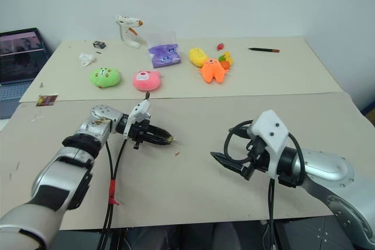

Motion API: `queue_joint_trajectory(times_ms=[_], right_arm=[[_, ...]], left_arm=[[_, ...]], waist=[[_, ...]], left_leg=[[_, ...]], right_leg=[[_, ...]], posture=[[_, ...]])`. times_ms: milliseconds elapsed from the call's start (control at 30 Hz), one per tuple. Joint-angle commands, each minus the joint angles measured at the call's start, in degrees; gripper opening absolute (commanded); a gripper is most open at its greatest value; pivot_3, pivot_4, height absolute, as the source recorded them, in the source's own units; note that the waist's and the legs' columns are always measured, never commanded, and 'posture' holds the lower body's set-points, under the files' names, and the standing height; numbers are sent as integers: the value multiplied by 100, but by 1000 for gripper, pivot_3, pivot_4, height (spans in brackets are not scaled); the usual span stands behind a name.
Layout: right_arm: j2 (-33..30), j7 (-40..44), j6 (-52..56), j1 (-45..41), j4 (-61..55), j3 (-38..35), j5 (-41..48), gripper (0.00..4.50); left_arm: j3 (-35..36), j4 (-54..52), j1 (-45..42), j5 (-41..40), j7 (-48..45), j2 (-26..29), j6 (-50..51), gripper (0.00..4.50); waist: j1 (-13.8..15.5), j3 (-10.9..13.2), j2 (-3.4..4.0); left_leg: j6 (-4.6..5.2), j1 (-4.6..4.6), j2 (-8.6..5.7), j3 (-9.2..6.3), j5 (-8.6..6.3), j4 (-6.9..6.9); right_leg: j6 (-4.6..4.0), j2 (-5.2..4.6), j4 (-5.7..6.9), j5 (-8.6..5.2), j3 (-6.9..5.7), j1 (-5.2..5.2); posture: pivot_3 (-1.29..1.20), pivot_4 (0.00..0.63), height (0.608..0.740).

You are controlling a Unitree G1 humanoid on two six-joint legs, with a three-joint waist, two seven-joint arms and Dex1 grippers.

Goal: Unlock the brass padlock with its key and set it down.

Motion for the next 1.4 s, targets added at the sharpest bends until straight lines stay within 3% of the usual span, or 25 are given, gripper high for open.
queue_joint_trajectory(times_ms=[33, 133, 267, 333, 533, 667, 933, 1100, 1200, 1400], right_arm=[[-199, 557, -168, -87, -50, 116, -66, 4500], [-251, 1064, -109, -319, -300, 294, 333, 4500], [-170, 1387, -165, -659, -223, 499, 387, 4500], [-34, 1522, -195, -883, -185, 697, 410, 4500], [503, 1816, -403, -1559, 209, 1330, 55, 4500], [742, 2054, -630, -1665, 288, 1625, -175, 4500], [949, 2102, -343, -1841, 343, 1547, 285, 4500], [1133, 1927, -219, -1935, 319, 1658, 404, 3234], [1201, 1890, -148, -1921, 248, 1761, 406, 2157], [1341, 1841, -63, -1989, 284, 1913, 392, 2157]], left_arm=[[-1054, -1866, 190, -1653, -64, 1122, 1747, 817], [-1760, -2727, 132, -3164, -64, 2211, 3054, 817], [-1792, -2789, 56, -4200, -64, 2548, 4216, 817], [-1659, -2782, 102, -4422, -64, 2568, 4674, 817], [-1484, -3261, 194, -4657, -64, 2650, 5333, 817], [-1535, -4023, 406, -5060, -64, 3052, 5775, 817], [-1587, -4267, 573, -5147, -64, 3180, 5757, 817], [-1670, -4204, 508, -5037, -64, 3051, 5696, 817], [-1687, -4306, 521, -5091, -64, 3074, 5723, 817], [-1757, -4390, 531, -5097, -64, 3140, 5694, 817]], waist=[[-73, 2, -1], [-105, 3, -1], [-9, 6, 5], [55, 7, 4], [85, 7, 3], [72, 7, 3], [89, 7, 3], [95, 7, 3], [92, 7, 3], [91, 7, 3]], left_leg=[[1, -2, 0, 1, -2, -2], [-4, 7, 4, -4, -4, -18], [2, 41, 2, -5, -8, -26], [28, 46, 1, -4, -24, -26], [-18, 44, 2, -5, 4, -32], [-19, 40, 1, -5, 4, -36], [-27, 43, 1, -5, 7, -49], [-28, 45, 1, -5, 8, -52], [-28, 43, 1, -5, 8, -52], [-29, 43, 1, -5, 9, -55]], right_leg=[[0, 0, 1, 0, 2, -3], [0, 3, -14, 0, 10, -5], [2, 5, -38, -2, 11, 2], [4, 9, -76, -2, 11, 10], [4, 11, -69, -2, 12, 3], [3, 10, -71, -2, 14, -2], [2, 8, -78, -2, 17, 0], [2, 7, -76, -2, 18, -1], [2, 8, -76, -2, 18, -4], [2, 7, -76, -2, 18, -5]], posture=[[0, 150, 740], [0, 150, 740], [0, 150, 740], [0, 150, 740], [0, 150, 740], [0, 150, 740], [0, 150, 740], [0, 150, 740], [0, 150, 740], [0, 150, 740]])
